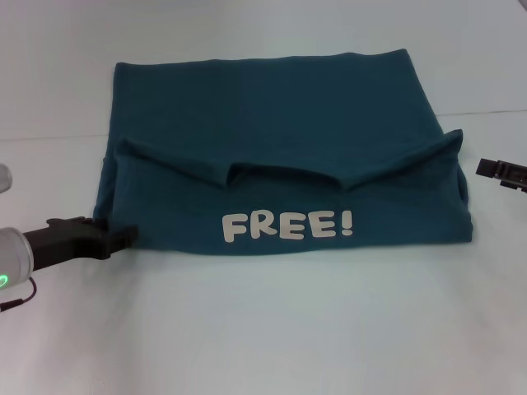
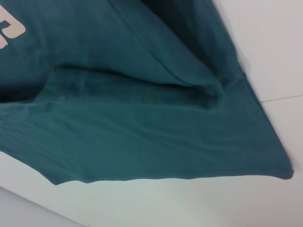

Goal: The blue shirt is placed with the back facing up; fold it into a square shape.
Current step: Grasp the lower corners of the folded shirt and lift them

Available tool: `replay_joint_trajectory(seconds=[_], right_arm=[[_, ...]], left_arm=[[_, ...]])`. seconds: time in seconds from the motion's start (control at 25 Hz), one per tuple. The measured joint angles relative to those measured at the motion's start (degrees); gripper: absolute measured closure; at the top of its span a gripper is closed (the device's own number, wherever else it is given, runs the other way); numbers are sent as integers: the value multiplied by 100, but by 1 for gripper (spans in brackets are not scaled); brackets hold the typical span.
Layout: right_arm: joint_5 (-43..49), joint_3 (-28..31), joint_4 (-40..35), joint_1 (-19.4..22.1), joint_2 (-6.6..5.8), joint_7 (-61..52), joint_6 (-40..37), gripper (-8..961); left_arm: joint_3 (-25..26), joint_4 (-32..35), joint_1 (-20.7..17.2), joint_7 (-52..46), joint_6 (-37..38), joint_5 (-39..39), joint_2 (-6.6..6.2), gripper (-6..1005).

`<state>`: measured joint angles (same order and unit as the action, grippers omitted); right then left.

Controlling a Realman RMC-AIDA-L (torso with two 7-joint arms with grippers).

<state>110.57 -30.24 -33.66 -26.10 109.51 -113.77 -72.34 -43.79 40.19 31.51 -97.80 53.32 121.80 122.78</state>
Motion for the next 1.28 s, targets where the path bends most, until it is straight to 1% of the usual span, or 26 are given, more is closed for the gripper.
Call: replay_joint_trajectory(seconds=[0.12,0.36,0.68,1.04,1.12,1.28], right_arm=[[0,0,4,1,7,2,6,112],[0,0,17,33,21,5,10,112],[-25,0,15,90,38,8,4,113],[-1,34,-1,144,40,-6,-26,112],[26,9,-5,155,17,-29,-39,112],[267,-9,-17,162,-24,-204,-58,111]], left_arm=[[-120,-10,2,18,-59,3,5,439],[-394,2,4,14,-213,116,50,443],[-496,163,-25,10,-260,160,93,448],[-460,229,-40,-23,-229,160,97,763],[-455,254,-45,-30,-221,160,97,837],[-453,261,-47,-62,-214,160,97,937]])
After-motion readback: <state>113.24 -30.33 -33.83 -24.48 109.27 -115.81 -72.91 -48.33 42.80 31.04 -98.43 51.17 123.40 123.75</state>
